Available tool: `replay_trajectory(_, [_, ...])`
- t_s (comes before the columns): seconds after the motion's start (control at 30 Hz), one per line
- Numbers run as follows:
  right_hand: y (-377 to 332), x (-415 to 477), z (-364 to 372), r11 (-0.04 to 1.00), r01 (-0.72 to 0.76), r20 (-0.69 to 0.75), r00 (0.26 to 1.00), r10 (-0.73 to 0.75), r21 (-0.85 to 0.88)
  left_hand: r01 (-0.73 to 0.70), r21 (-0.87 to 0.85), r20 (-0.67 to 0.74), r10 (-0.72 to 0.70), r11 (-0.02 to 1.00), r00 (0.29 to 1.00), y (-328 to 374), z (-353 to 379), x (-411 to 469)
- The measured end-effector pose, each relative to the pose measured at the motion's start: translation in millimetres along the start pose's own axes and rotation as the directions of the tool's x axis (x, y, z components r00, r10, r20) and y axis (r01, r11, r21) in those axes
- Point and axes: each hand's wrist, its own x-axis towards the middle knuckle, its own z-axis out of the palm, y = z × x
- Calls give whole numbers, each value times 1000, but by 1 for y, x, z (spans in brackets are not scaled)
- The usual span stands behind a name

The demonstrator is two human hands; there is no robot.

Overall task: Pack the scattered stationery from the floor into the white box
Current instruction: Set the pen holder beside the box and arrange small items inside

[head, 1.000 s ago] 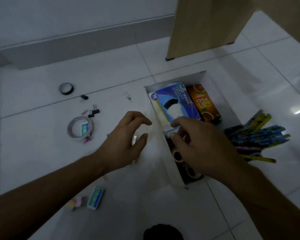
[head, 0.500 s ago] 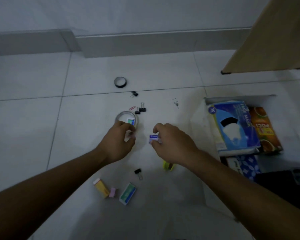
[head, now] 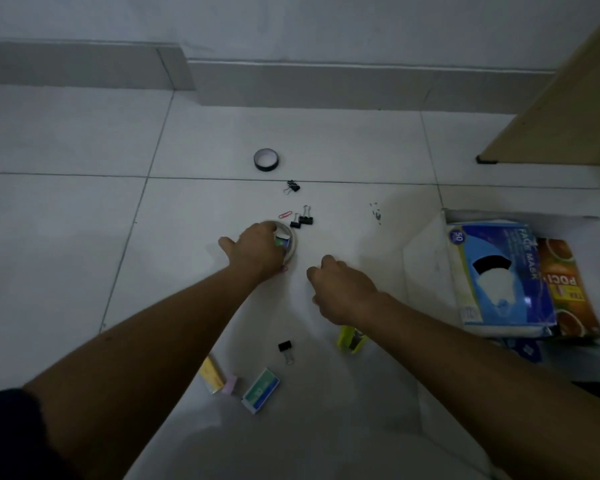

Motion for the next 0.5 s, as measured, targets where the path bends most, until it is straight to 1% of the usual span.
replay_trajectory(0.07, [5,-2,3,999,-17,22,1000,16,42,-42,-16,24,43,999,999,1,3,-1])
replay_trajectory(0.1, [8,-4,3,995,-30,22,999,28,96,-60,-18,50,61,998,997,2,4,-2])
replay_trajectory(0.17, [13,-6,1,958,-62,-3,998,65,280,-95,-27,70,97,995,993,4,4,-5])
replay_trajectory(0.2, [16,-8,-1,918,-72,-32,995,92,389,-115,-40,54,117,993,992,5,5,-7])
replay_trajectory(0.27, [20,-12,-9,813,-89,-93,981,173,575,-146,-99,3,147,984,989,5,5,-14])
replay_trajectory(0.37, [26,-20,-22,654,-87,-137,949,284,751,-186,-224,-75,173,957,982,7,-3,-25])
replay_trajectory(0.43, [29,-26,-32,477,-57,-123,933,337,877,-231,-349,-123,200,908,972,11,-14,-33])
replay_trajectory(0.5, [32,-34,-43,317,-9,-121,913,388,948,-263,-516,-126,231,815,965,18,-27,-41])
